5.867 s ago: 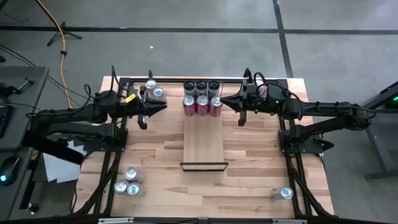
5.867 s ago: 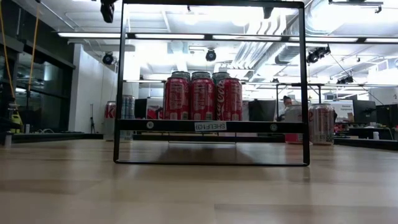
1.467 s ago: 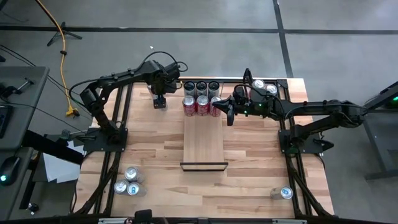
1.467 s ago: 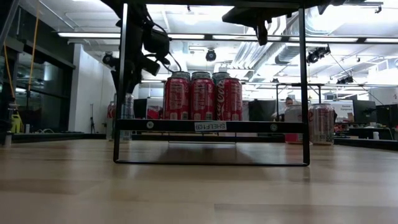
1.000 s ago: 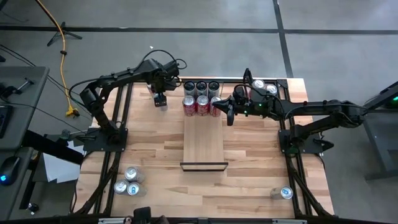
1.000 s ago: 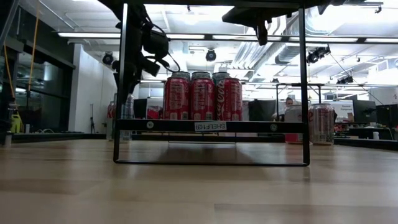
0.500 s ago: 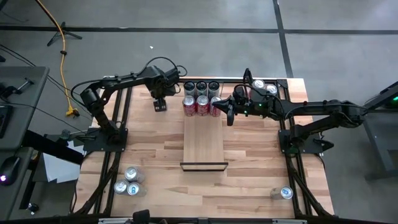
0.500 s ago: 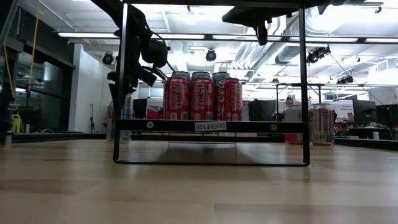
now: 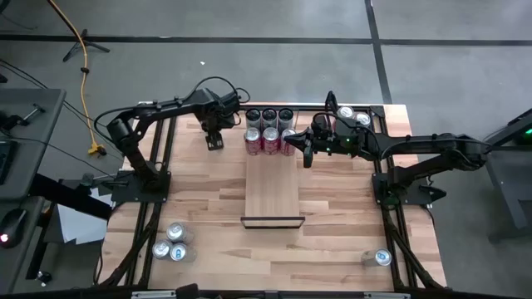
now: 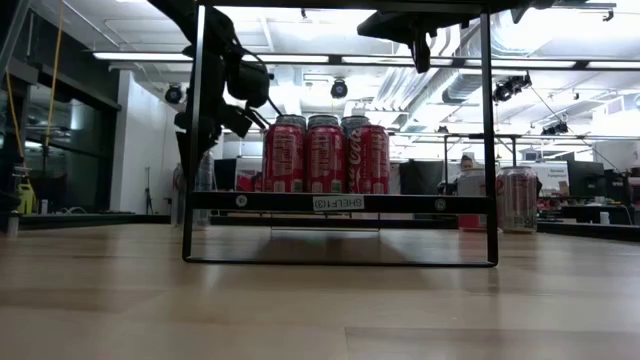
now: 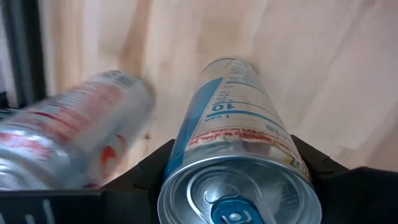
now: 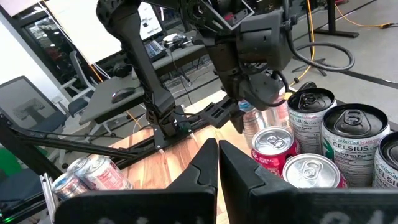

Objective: Place canned beverage on shelf
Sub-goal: Put the top left blue soda can on the shelf

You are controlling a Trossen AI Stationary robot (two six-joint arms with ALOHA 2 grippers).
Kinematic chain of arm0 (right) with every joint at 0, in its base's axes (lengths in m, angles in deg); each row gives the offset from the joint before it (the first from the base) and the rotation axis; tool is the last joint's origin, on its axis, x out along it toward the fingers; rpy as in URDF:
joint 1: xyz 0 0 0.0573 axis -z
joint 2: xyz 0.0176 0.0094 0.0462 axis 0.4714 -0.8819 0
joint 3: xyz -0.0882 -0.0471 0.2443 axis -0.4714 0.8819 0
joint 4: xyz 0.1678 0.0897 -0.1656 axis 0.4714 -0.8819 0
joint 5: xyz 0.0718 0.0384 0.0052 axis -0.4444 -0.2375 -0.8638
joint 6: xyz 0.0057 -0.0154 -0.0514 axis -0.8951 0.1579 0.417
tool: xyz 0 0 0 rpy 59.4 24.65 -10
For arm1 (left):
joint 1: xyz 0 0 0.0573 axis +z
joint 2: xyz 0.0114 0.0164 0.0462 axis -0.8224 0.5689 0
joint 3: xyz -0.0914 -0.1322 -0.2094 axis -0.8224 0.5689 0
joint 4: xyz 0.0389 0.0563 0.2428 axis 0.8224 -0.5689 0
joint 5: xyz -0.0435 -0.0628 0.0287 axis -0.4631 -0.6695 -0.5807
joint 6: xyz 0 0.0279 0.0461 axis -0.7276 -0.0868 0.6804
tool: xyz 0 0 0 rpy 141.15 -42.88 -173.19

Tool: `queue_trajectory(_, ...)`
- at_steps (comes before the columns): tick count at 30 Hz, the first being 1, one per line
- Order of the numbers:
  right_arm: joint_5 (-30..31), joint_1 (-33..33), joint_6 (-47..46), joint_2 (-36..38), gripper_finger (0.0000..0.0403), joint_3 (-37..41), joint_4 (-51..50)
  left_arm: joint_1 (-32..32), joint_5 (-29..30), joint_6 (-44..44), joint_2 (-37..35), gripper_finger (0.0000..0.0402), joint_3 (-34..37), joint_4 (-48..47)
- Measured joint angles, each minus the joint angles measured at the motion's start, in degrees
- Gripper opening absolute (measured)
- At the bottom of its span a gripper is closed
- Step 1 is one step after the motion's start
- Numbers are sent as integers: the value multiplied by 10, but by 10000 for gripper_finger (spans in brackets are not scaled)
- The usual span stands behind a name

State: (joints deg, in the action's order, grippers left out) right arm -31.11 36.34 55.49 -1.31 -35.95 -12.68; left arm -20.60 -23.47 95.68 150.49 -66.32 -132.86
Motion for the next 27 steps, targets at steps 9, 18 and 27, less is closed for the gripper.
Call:
queue_trajectory(9,0,0,0,0,0,0,0,-37,-12,-94,-76,181,-52,-120)
queue_trajectory(18,0,0,1,0,0,0,0,-161,-71,-336,-99,181,-147,-222)
queue_trajectory(27,0,0,0,0,0,0,0,-285,-52,-245,-24,181,-231,-221)
